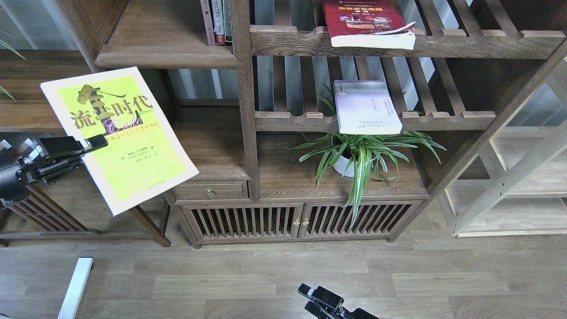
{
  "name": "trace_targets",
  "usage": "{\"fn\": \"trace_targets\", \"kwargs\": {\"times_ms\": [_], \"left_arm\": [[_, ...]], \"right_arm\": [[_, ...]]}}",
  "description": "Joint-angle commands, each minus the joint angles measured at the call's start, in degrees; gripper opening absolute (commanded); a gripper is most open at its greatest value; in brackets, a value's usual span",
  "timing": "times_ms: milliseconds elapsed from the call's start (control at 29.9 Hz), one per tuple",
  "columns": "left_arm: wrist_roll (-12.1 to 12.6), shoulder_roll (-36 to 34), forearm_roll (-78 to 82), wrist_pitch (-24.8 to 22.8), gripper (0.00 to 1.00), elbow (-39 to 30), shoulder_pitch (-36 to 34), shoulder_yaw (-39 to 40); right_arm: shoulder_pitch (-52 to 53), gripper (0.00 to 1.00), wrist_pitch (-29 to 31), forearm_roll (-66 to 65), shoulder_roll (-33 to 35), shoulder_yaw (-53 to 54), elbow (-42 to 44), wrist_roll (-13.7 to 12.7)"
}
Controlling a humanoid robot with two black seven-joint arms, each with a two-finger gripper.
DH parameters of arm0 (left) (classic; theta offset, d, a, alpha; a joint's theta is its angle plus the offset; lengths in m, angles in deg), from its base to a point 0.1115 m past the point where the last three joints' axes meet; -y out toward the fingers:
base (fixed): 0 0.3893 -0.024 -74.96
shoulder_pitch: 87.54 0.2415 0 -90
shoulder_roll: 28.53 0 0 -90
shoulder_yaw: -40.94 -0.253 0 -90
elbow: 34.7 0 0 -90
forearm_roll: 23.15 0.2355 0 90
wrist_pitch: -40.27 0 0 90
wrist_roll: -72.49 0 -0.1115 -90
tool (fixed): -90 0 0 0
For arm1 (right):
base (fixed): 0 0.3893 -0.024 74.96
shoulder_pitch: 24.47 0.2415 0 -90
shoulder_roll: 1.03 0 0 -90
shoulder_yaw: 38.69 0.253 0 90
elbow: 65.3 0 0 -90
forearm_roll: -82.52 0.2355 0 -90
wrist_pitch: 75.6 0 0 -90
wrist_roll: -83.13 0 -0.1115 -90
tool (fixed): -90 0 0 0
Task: Organize books on shelf
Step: 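Lift the book with the left gripper toward the upper shelf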
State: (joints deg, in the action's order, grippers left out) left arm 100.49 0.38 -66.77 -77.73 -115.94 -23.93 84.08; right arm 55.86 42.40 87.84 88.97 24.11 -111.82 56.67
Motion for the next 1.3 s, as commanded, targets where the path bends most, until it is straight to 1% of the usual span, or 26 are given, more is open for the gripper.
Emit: {"fn": "trace_targets", "kwargs": {"times_ms": [0,167,267,368,501,602,669,869,969,1070,1170,1270], "left_arm": [[0.00,0.09,3.27,0.00,0.03,-2.60,0.54,0.28],[0.00,0.36,3.89,0.00,0.02,-4.10,1.16,1.16],[0.00,0.45,4.24,0.00,0.02,-4.72,3.26,4.14],[0.00,3.86,6.60,0.00,0.02,-4.81,9.22,10.89],[0.00,14.83,15.02,0.00,0.02,-5.16,22.22,23.98],[0.00,20.29,20.49,0.00,0.02,-8.48,27.86,29.27],[0.00,21.62,22.16,0.00,0.01,-10.51,31.11,31.82],[0.00,22.15,23.49,0.00,0.00,-15.61,39.64,42.19],[0.00,24.17,23.84,0.00,0.00,-18.16,43.51,47.20],[0.00,26.01,25.15,0.00,0.00,-19.40,46.33,50.11],[0.00,27.86,27.79,0.00,0.00,-19.49,46.78,51.52],[0.00,31.11,29.81,0.00,0.00,-19.40,46.78,52.93]], "right_arm": [[0.18,0.81,0.00,-0.05,0.00,-0.04,0.03,0.01],[0.18,0.81,0.00,0.22,0.00,0.83,0.03,0.01],[0.18,0.81,0.00,0.39,0.00,1.28,0.11,0.01],[0.18,0.81,0.00,0.57,0.00,1.28,0.11,0.01],[0.27,0.81,0.00,0.57,0.00,1.19,0.20,0.01],[0.35,0.81,0.00,0.57,0.00,1.10,0.20,-0.08],[0.35,0.81,0.00,0.48,0.00,1.10,0.20,-0.08],[0.09,0.81,0.00,0.57,0.00,0.93,0.12,-0.08],[0.00,0.81,0.00,0.57,0.00,1.10,0.03,-0.08],[0.00,0.81,0.00,0.57,0.00,0.93,0.03,-0.08],[-0.26,0.81,0.00,0.57,0.00,0.84,-0.06,-0.08],[-0.79,0.81,0.00,0.57,0.00,0.84,-0.24,-0.08]]}}
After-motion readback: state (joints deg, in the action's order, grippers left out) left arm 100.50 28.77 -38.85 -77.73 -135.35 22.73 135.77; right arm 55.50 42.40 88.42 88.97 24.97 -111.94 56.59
